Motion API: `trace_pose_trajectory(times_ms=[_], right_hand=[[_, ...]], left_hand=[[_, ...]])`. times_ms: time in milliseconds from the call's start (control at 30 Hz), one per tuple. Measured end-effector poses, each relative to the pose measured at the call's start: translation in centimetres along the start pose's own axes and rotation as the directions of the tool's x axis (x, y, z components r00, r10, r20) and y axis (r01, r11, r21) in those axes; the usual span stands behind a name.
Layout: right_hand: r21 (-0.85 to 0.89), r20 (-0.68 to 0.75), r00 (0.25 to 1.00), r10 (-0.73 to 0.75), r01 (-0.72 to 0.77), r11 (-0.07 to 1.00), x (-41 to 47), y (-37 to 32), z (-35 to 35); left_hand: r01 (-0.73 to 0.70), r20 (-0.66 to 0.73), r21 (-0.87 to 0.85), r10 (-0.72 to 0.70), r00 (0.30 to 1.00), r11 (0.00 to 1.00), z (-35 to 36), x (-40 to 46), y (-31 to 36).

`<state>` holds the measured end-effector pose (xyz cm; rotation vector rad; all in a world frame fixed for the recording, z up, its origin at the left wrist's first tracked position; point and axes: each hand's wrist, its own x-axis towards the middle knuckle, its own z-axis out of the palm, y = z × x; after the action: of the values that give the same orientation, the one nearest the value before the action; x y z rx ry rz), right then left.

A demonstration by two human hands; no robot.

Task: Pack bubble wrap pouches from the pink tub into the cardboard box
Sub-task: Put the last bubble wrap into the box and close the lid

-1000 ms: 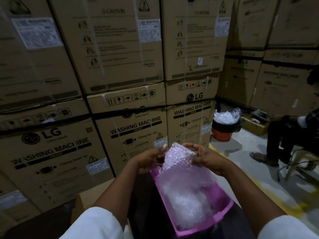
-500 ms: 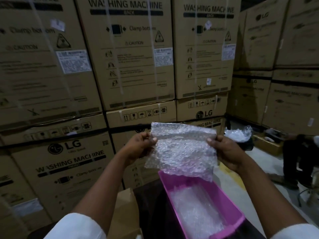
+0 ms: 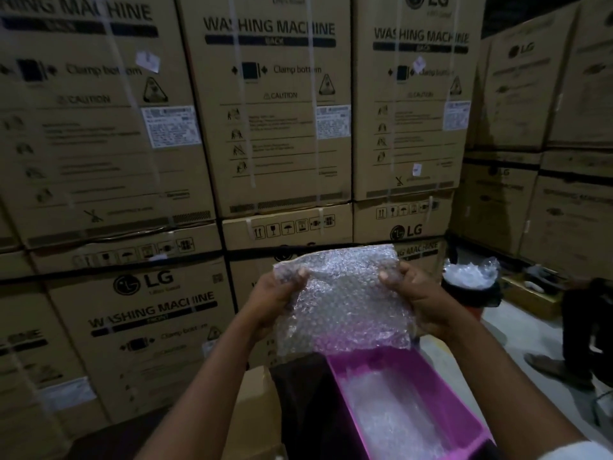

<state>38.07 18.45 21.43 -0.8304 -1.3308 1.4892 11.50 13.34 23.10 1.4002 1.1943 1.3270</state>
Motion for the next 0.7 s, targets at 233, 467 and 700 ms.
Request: trace_pose_trajectory(times_ms=[233,467,700], right_hand=[[-0.065,-0.046,0.998,-0.051,0.048,0.997,-0.4,1.0,3.9],[-0.078,0.062,0.998,0.031,-0.026,0.997,-0.7,7.9,9.3],[-0.447,0.057,0.988,-0.142,0.152,0.882,-2.0,13.3,14.4]], left_hand=[[0.205,0.117,-0.065,-0.196,0.974,0.977,-2.6,-3.5,-1.8],[0.198,-0.244,-0.017,-0.196,0.95,0.98,-6.7,-9.6,-6.3],[0.108,-0.508,0.173,-0.005,0.862,0.979,-9.2,-15.0,-9.8]])
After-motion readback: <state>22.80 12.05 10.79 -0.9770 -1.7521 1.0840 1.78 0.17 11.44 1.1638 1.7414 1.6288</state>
